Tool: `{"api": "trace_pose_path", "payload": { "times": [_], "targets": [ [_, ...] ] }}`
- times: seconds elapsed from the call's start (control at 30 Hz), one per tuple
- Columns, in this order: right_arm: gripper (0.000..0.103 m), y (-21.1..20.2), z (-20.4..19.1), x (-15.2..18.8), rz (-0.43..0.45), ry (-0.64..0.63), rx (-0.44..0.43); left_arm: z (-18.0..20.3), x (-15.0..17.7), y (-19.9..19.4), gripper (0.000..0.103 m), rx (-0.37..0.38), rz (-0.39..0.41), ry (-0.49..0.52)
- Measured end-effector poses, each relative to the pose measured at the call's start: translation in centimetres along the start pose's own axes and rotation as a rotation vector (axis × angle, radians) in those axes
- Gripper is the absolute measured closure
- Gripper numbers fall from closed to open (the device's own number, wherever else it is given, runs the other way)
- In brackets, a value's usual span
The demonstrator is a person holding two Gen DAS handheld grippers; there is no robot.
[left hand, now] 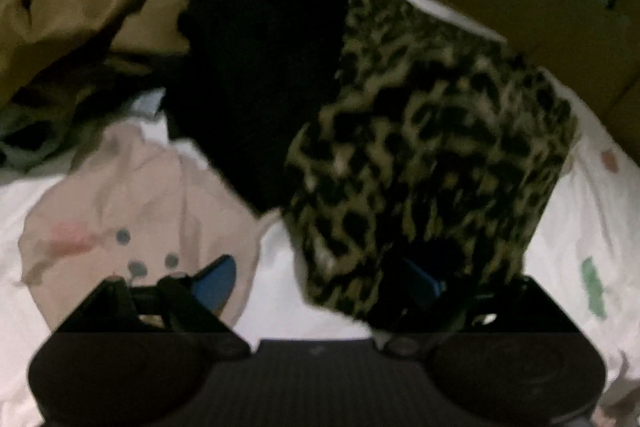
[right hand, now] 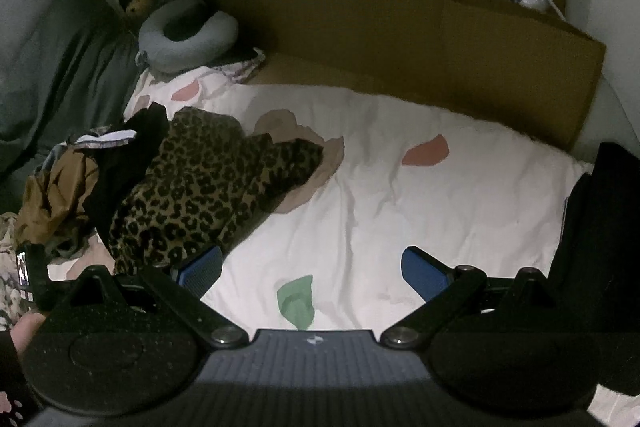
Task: Fold clothes
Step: 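Close the left gripper on the leopard-print garment's edge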
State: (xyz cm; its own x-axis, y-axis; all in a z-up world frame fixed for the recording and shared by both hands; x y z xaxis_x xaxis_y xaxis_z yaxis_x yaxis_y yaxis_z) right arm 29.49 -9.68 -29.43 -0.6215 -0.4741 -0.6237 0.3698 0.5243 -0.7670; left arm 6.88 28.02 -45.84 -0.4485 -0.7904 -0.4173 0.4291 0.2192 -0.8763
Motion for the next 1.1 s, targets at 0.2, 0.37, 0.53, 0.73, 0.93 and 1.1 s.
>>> {"api": "trace_pose_path", "payload": {
  "times": [0.2,0.37,0.53,0.73,0.93,1.1],
  "targets": [
    [0.004,1.1,0.8,1.9,-0.027,0.032,0.006,-1.5,0.6,0.0,0.029,0.030,-0.003,-0.022],
    [0.004,2.1,1.0,3.4,-0.041,0.062,-0.005,-1.2,0.3,-0.8,0.083,0.082,0.003,0.027],
    [0.004,2.8,1.0,4.3,-0.041,0.082,-0.017,-0.7,-0.1,-1.6,0.094,0.073,0.008,0.061],
    [0.004,2.8,1.3,4.7,-0.030,0.104,-0.026,0.0,-0.8,-3.4,0.097,0.090,0.030,0.041],
    [0.004,2.8,1.0,5.2,-0.022,0.090,-0.030,2.2,-1.9,-5.7,0.098,0.122,0.075,0.066],
    [0.004,3.5,0.4,5.7,-0.024,0.089,-0.065,2.9,-2.1,-6.5,0.098,0.141,0.093,0.089]
  ]
}}
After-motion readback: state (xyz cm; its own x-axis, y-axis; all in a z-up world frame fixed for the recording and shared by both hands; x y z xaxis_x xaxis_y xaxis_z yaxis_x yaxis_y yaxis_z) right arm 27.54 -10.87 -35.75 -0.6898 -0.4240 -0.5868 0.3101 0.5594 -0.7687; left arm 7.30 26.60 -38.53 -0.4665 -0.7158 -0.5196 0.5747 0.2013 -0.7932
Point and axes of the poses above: each gripper's, at about its wrist camera, not at the fingertips, and y roughly the way its jaws point, z to its right, x to its underside, the point moved 4 cm from there along y, roughly the way its jaws point, and after that the axes turned 11 degrees about -y, right-handed, at the moved point
